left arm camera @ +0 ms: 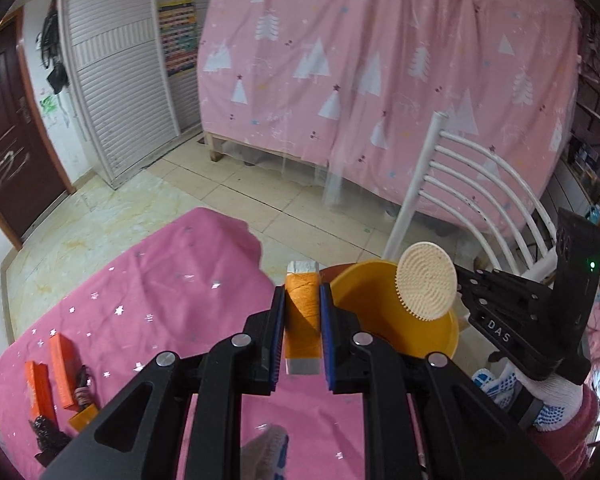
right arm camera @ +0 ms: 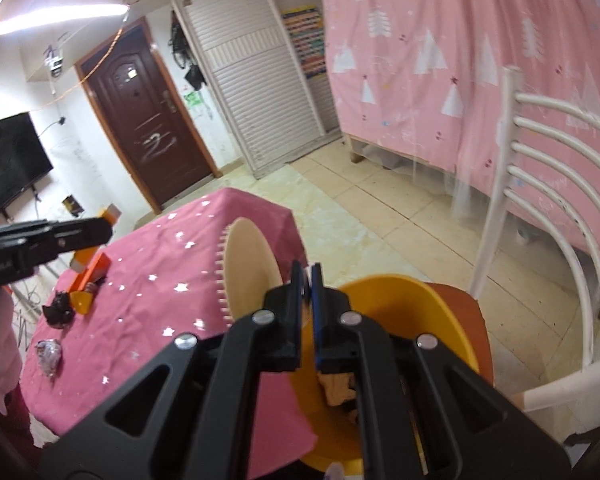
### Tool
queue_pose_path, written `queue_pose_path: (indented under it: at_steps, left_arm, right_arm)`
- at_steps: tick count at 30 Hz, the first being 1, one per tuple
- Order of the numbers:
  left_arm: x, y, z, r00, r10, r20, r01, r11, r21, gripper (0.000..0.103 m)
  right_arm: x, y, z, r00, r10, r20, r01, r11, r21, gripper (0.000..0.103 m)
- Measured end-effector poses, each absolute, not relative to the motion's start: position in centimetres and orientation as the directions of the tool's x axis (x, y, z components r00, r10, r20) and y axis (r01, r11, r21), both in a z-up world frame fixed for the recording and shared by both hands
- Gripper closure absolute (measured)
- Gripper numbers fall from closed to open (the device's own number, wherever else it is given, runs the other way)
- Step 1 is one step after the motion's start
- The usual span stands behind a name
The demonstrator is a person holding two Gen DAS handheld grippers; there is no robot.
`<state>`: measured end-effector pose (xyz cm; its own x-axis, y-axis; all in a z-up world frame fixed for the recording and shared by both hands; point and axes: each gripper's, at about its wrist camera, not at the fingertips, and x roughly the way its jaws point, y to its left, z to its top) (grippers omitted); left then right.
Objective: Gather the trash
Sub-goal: 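Carry the spool and brush over the yellow bucket and open both grippers, then move both open grippers back over the table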
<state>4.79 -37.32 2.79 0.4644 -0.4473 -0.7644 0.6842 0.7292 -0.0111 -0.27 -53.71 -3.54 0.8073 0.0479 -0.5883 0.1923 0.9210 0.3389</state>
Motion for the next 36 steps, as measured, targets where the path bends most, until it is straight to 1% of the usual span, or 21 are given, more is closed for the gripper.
queue_pose_path:
  at_steps: [4, 10, 12, 14, 15, 16, 18, 21, 27, 33, 35, 36]
  left_arm:
    - [4.7, -39.9, 2.2, 0.427, -0.455, -0.782, 0.712, 0.702, -0.019, 0.094]
    - [4.5, -43.5, 1.1, 0.356, -0.478, -0.803, 0.748, 0.661, -0.063, 0.094]
    - [4.3, -44.3, 1.0, 0.354, -0.475, -0.805, 0.754, 0.655, -0.055, 0.093]
    - [4.2, -45.3, 0.9, 0.343, -0.477, -0.810, 0.758, 0.649, -0.062, 0.089]
    - [4.1, -45.5, 1.0, 0.338, -0.479, -0.810, 0.761, 0.646, -0.065, 0.081]
    - [4.0, -45.7, 1.0, 0.348, -0.477, -0.807, 0.759, 0.648, -0.056, 0.071]
    - [3.8, -45.8, 1.3, 0.355, -0.480, -0.802, 0.759, 0.649, -0.052, 0.061]
    - [3.7, -45.7, 1.4, 0.364, -0.478, -0.799, 0.756, 0.653, -0.046, 0.058]
    - [4.0, -43.9, 2.1, 0.370, -0.484, -0.793, 0.736, 0.674, -0.067, 0.058]
    - [3.7, -40.8, 3.9, 0.415, -0.499, -0.761, 0.720, 0.691, -0.061, 0.051]
    - [3.7, -39.1, 4.5, 0.435, -0.498, -0.751, 0.707, 0.705, -0.059, 0.050]
    - [3.7, -38.7, 4.7, 0.440, -0.497, -0.748, 0.704, 0.708, -0.057, 0.050]
  right_arm:
    - [-0.9, -55.5, -4.5, 0.799, 0.033, -0.601, 0.228, 0.908, 0.353, 0.099]
    - [-1.5, -56.9, -5.3, 0.793, 0.014, -0.609, 0.258, 0.898, 0.357, 0.099]
    - [-1.7, -57.1, -5.4, 0.794, 0.017, -0.608, 0.260, 0.894, 0.364, 0.098]
    - [-1.8, -57.3, -5.5, 0.793, 0.015, -0.609, 0.265, 0.892, 0.367, 0.095]
    - [-1.9, -57.5, -5.5, 0.794, 0.016, -0.607, 0.266, 0.889, 0.372, 0.091]
    - [-2.0, -57.5, -5.5, 0.795, 0.016, -0.606, 0.267, 0.888, 0.373, 0.086]
    - [-2.1, -57.7, -5.5, 0.797, 0.014, -0.603, 0.269, 0.887, 0.376, 0.083]
    - [-2.2, -57.8, -5.5, 0.800, 0.022, -0.599, 0.266, 0.883, 0.388, 0.082]
    - [-1.9, -56.6, -4.5, 0.810, 0.057, -0.584, 0.223, 0.891, 0.396, 0.082]
    - [-0.6, -53.7, -2.6, 0.820, 0.106, -0.562, 0.146, 0.911, 0.386, 0.082]
    - [-0.3, -52.6, -2.1, 0.823, 0.138, -0.550, 0.109, 0.914, 0.392, 0.075]
    - [0.0, -51.8, -1.7, 0.824, 0.152, -0.546, 0.090, 0.916, 0.390, 0.068]
